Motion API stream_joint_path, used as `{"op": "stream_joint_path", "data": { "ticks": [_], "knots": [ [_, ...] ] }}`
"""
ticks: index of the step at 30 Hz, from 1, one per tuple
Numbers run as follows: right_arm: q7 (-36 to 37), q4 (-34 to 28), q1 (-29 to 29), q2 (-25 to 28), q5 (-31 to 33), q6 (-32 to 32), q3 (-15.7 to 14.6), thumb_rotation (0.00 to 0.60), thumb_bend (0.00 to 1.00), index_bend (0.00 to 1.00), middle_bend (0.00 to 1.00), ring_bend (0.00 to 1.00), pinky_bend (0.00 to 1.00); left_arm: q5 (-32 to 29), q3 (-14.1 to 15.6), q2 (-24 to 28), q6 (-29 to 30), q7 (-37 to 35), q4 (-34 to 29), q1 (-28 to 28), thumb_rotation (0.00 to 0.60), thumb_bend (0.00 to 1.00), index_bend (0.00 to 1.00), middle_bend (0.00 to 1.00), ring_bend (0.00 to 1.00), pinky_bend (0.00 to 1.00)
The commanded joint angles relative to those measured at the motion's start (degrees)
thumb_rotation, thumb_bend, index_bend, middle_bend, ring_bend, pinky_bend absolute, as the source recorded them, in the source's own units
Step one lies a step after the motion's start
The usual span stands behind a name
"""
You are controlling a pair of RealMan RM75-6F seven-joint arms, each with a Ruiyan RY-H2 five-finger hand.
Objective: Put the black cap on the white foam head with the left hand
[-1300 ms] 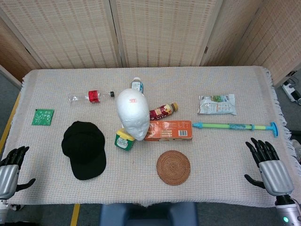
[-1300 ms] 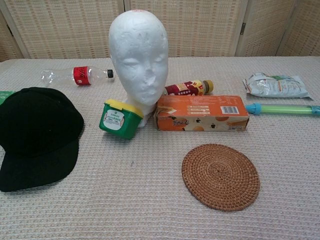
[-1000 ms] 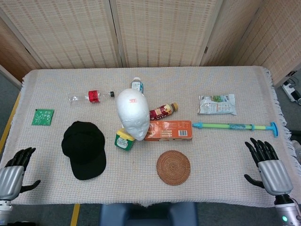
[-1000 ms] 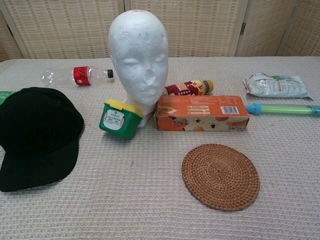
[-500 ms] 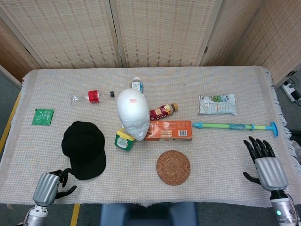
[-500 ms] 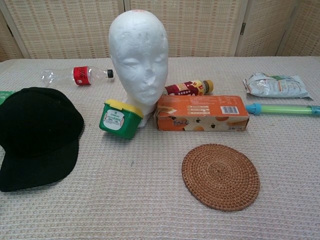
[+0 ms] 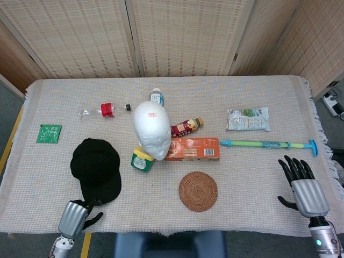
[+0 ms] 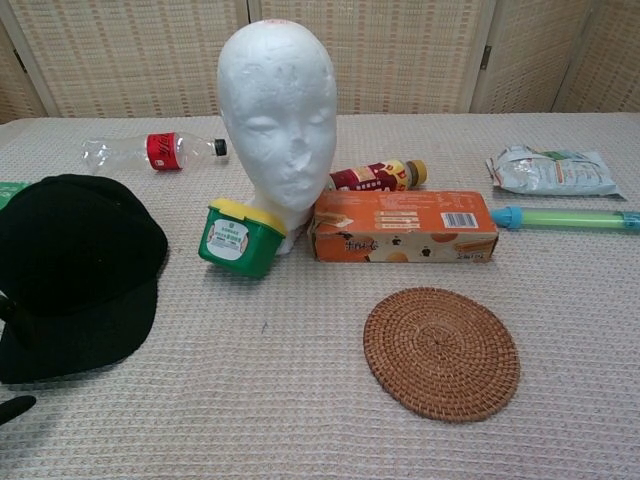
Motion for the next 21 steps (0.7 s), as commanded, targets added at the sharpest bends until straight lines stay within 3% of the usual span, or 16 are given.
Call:
{"op": "stream_joint_path", "data": {
  "ticks": [1,10,21],
  "knots": [
    [0.28,-0.07,-0.01,0.14,-0.03,0.07,-0.01,0.600,0.10,0.00,0.00,0.00,0.00,0.17,0.71,-5.60,0.63,-2.16,8.60,-0.41,0.600,0.19,0.57,1.00,1.00,1.00],
    [1.17,-0.15,0.07,0.52,0.04,0.21,0.11,0.600,0.10,0.00,0.00,0.00,0.00,-1.39,2.02,-12.10,-1.12,-5.68,20.92,-1.04,0.600,0.21,0.56,1.00,1.00,1.00],
    [2.25,-0.17,0.29,1.04,0.08,-0.01,0.13,0.600,0.10,0.00,0.00,0.00,0.00,-5.25,0.63,-14.80,-3.75,-6.81,27.18,-3.08,0.600,0.26,0.54,1.00,1.00,1.00]
  ]
}}
